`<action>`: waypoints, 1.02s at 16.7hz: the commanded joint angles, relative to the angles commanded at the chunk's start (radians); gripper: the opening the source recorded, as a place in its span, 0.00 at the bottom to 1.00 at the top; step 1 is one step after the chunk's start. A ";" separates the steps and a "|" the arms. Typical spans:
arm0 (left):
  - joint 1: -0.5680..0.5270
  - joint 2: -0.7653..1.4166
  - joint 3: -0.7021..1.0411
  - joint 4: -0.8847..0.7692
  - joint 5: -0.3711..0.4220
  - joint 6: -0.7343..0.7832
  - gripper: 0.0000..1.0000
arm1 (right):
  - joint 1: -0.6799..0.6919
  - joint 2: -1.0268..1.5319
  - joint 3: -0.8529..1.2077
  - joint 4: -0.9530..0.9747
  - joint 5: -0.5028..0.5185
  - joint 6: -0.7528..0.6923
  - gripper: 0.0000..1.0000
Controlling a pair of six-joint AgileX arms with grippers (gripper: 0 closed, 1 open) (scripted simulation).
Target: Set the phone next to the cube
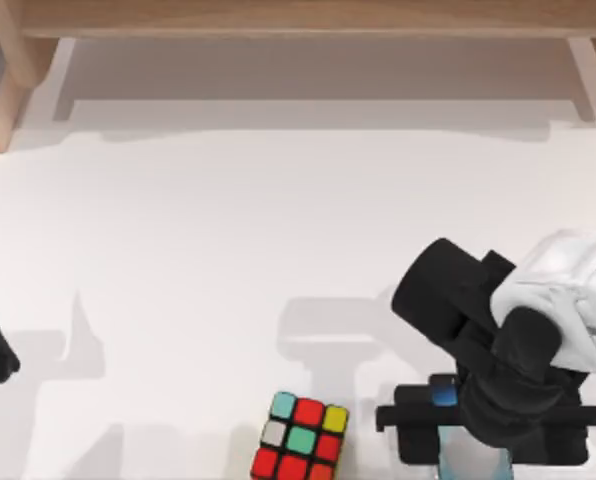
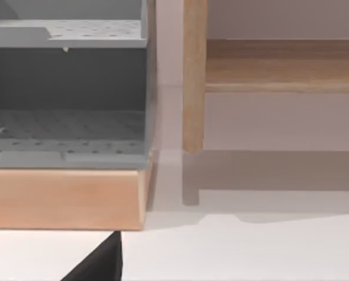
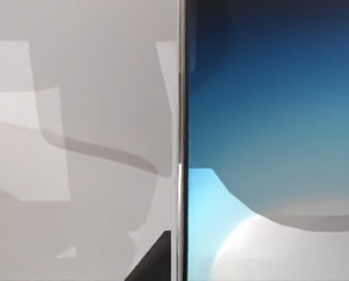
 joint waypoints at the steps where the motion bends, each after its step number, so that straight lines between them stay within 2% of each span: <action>1: 0.000 0.000 0.000 0.000 0.000 0.000 1.00 | 0.000 0.000 0.000 0.000 0.000 0.000 0.23; 11: 0.000 0.000 0.000 0.000 0.000 0.000 1.00 | 0.000 0.000 0.000 0.000 0.000 0.000 0.98; 17: 0.000 0.000 0.000 0.000 0.000 0.000 1.00 | 0.000 0.000 0.000 0.000 0.000 0.000 1.00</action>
